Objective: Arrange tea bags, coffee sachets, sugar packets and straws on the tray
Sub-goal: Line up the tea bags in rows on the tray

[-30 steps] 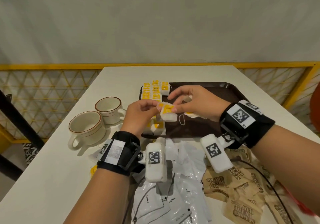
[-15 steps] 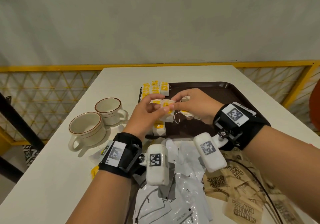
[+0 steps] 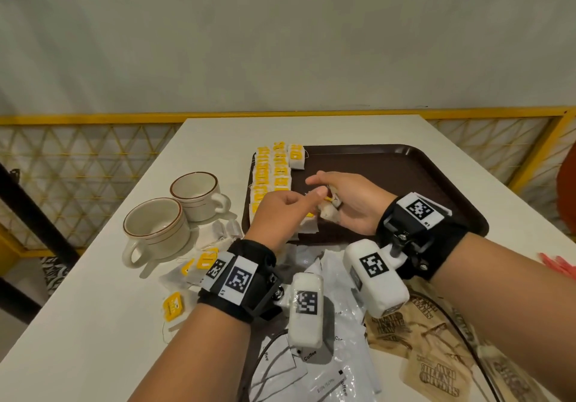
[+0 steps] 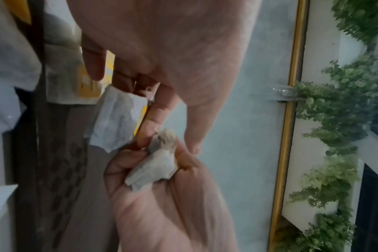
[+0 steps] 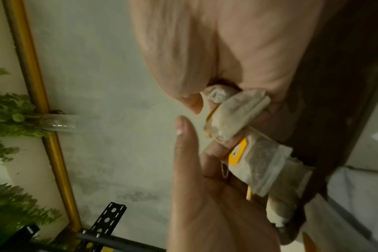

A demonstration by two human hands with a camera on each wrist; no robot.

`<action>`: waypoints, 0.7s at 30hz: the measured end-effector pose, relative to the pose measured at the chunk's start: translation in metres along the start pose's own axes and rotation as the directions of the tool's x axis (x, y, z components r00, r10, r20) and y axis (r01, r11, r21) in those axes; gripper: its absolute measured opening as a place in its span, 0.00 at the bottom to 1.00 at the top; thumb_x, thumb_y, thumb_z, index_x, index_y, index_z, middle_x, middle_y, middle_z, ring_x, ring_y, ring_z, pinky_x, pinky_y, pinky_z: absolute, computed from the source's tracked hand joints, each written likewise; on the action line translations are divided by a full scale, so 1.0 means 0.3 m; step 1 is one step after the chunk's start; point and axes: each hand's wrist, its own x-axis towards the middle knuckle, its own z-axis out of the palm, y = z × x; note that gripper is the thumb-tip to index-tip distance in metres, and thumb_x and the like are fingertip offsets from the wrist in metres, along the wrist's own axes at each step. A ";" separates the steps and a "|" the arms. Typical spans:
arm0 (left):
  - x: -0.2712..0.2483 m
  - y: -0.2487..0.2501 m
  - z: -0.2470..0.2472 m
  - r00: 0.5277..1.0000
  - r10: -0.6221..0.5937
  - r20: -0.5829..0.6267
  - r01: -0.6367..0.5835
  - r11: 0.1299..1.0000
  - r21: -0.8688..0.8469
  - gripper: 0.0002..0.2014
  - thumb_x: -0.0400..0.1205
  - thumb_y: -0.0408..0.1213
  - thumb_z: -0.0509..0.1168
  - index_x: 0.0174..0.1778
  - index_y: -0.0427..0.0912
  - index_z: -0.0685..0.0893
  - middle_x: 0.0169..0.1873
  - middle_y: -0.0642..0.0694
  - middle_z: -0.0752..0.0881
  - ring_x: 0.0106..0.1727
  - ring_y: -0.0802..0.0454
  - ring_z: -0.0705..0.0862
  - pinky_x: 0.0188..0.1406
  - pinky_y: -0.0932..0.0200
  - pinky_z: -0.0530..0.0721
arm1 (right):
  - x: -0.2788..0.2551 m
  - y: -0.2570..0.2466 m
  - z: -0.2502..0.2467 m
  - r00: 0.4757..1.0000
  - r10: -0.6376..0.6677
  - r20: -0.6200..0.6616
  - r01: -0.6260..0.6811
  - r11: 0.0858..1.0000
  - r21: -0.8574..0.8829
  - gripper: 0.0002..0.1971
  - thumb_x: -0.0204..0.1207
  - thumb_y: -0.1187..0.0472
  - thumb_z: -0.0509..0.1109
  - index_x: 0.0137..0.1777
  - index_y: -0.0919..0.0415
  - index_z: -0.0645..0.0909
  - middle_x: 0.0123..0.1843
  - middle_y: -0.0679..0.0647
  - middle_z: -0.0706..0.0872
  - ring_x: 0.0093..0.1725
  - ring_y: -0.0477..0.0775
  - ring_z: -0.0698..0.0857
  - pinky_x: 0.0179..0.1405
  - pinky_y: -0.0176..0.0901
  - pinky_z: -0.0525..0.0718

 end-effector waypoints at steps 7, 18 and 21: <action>0.013 -0.013 -0.024 1.000 -0.005 -0.029 0.006 0.999 0.035 0.12 0.78 0.38 0.70 0.29 0.42 0.85 0.21 0.56 0.78 0.26 0.59 0.74 0.32 0.63 0.72 | -0.009 -0.018 -0.021 0.993 0.041 0.112 -0.058 0.987 0.151 0.16 0.85 0.57 0.61 0.67 0.66 0.75 0.50 0.65 0.84 0.44 0.59 0.85 0.51 0.54 0.84; 0.024 -0.011 -0.061 0.994 -0.055 -0.089 0.041 0.987 -0.156 0.09 0.80 0.37 0.68 0.34 0.41 0.85 0.37 0.44 0.83 0.43 0.51 0.79 0.46 0.55 0.75 | -0.025 -0.041 -0.109 0.994 0.046 0.099 -0.053 0.996 0.073 0.19 0.77 0.62 0.53 0.61 0.61 0.82 0.61 0.58 0.80 0.51 0.54 0.76 0.45 0.45 0.76; 0.024 -0.010 -0.063 0.992 -0.069 -0.105 0.051 0.986 -0.161 0.08 0.80 0.37 0.67 0.38 0.38 0.87 0.41 0.42 0.84 0.44 0.52 0.79 0.47 0.56 0.76 | -0.026 -0.047 -0.108 0.997 0.019 0.076 -0.017 0.999 -0.028 0.23 0.74 0.72 0.49 0.59 0.61 0.83 0.65 0.58 0.80 0.62 0.55 0.74 0.54 0.44 0.76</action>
